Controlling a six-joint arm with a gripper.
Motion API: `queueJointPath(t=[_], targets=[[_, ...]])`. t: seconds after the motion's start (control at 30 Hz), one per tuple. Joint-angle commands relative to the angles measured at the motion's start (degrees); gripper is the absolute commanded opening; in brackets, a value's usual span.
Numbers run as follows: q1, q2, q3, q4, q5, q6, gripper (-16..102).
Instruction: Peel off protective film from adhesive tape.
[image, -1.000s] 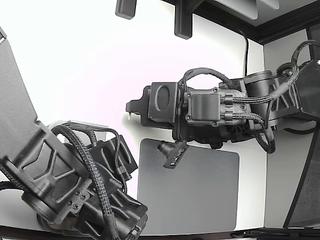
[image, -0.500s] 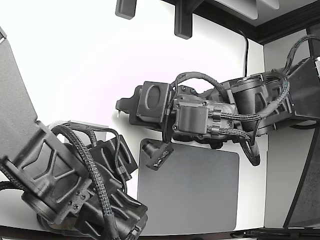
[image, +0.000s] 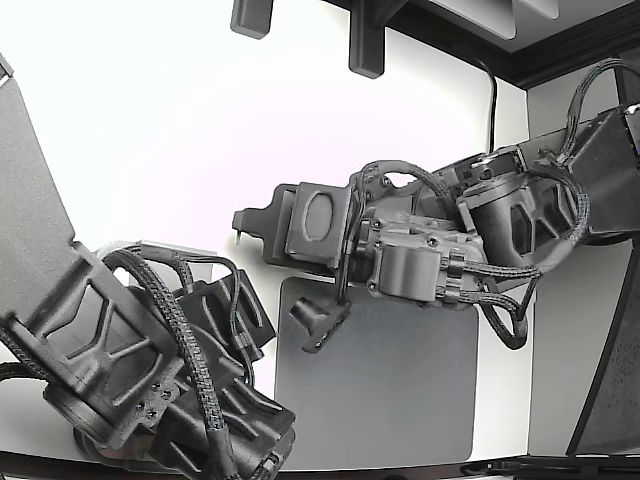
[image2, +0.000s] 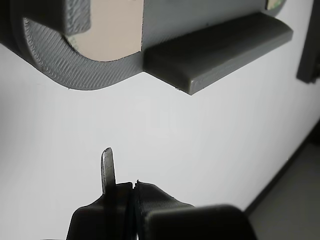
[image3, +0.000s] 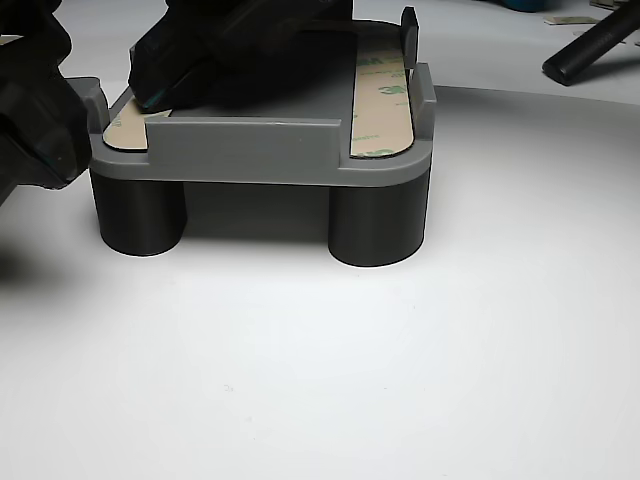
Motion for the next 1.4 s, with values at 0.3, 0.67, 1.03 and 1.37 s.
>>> queueJointPath(t=[0.3,0.67,1.03,1.37], targets=[[-0.09,-2.90,-5.27,-1.76,-0.44,0.18,-11],[0.44,-5.36,-7.56,0.44,-0.35,3.43,-11],[2.37,-5.19,-5.36,-1.67,1.14,4.22,-11],[2.37,-9.32,-9.76,1.32,0.97,6.33,-11]])
